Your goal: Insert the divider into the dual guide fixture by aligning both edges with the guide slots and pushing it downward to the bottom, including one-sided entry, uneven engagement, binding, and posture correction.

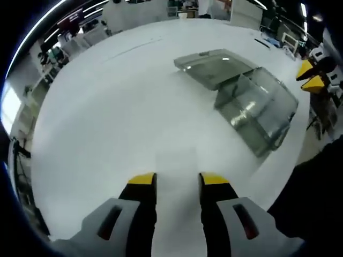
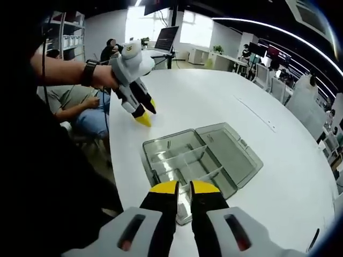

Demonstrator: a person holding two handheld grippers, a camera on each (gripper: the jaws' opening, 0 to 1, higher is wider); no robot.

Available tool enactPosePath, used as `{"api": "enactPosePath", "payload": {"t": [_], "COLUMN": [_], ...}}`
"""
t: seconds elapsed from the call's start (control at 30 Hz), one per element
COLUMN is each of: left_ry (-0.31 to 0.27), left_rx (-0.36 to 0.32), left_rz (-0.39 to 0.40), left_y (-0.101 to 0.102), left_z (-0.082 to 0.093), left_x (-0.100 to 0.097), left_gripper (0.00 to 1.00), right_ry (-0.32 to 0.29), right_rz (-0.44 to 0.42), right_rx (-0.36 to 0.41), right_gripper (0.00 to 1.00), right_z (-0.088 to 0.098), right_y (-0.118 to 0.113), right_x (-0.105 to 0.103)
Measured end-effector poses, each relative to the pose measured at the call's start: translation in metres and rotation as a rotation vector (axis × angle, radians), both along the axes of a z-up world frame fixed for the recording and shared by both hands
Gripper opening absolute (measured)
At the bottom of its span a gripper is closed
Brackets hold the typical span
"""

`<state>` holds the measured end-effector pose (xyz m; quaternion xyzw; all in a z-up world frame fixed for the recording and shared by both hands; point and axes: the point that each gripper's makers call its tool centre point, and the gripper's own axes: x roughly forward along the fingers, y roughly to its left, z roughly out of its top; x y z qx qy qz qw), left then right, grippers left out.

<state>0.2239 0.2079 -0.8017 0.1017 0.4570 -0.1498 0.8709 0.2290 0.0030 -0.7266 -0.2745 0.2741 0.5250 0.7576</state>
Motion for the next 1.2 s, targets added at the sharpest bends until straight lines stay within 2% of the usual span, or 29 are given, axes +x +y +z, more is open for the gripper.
{"api": "enactPosePath", "payload": {"t": [0.3, 0.4, 0.47, 0.57, 0.63, 0.77, 0.9, 1.0, 1.1, 1.2], "left_ry": [-0.116, -0.156, -0.178, -0.242, -0.28, -0.323, -0.37, -0.398, -0.38, -0.391], "left_rx": [-0.017, -0.023, -0.029, -0.022, -0.049, -0.058, -0.047, -0.034, -0.028, -0.023], "left_rz": [-0.029, -0.012, -0.01, -0.029, -0.017, -0.04, -0.067, -0.094, -0.11, -0.15], "left_y": [-0.014, -0.015, -0.018, -0.025, -0.029, -0.039, -0.048, -0.055, -0.06, -0.068], "left_z": [0.012, 0.018, 0.024, 0.037, 0.047, 0.059, 0.073, 0.078, 0.076, 0.076], "left_x": [0.0, 0.002, 0.002, 0.004, 0.005, 0.004, 0.004, 0.003, 0.0, -0.002], "left_gripper": [0.29, 0.29, 0.29, 0.29, 0.29, 0.29, 0.29, 0.29, 0.29, 0.29], "right_ry": [0.021, 0.027, 0.031, 0.039, 0.038, 0.07, 0.089, 0.103, 0.164, 0.16], "right_rz": [0.025, 0.029, 0.036, 0.052, 0.06, 0.062, 0.079, 0.084, 0.078, 0.082], "right_rx": [0.043, 0.057, 0.076, 0.094, 0.109, 0.175, 0.2, 0.231, 0.311, 0.309], "right_gripper": [0.04, 0.06, 0.07, 0.08, 0.08, 0.08, 0.07, 0.07, 0.06, 0.06], "right_z": [0.005, 0.007, 0.01, 0.013, 0.016, 0.026, 0.03, 0.035, 0.044, 0.045], "right_y": [0.012, 0.015, 0.02, 0.028, 0.032, 0.043, 0.052, 0.059, 0.069, 0.07], "right_x": [0.003, 0.005, 0.004, 0.004, 0.004, 0.003, 0.0, 0.0, -0.002, -0.001]}}
